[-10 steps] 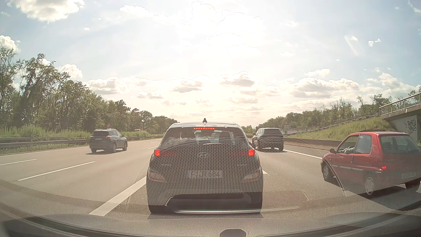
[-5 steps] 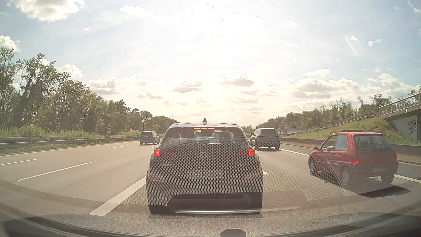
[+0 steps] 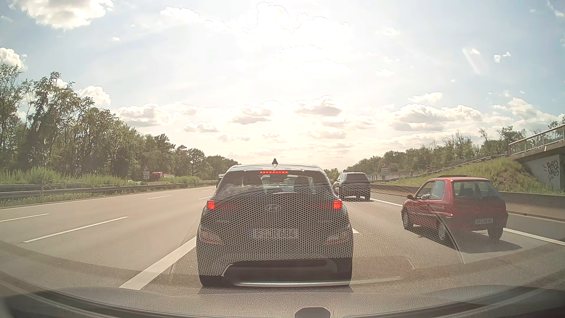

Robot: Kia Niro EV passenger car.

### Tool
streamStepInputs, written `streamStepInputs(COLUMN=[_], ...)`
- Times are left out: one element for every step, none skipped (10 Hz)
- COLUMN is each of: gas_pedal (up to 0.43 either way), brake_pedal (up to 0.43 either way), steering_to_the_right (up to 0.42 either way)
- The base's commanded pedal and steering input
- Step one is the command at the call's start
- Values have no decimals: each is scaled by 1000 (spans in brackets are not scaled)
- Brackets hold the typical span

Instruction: Follow the waypoints while adhering to traffic rules and regulations

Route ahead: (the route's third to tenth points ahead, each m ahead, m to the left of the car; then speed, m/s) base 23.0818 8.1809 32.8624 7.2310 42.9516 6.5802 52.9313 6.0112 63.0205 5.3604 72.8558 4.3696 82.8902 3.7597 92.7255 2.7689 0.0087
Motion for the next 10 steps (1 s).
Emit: streamStepInputs(gas_pedal=[0,0,0,0,0,0,0,0,0,0], brake_pedal=[287,287,287,287,287,287,287,287,287,287], steering_to_the_right=[0,0,0,0,0,0,0,0,0,0])
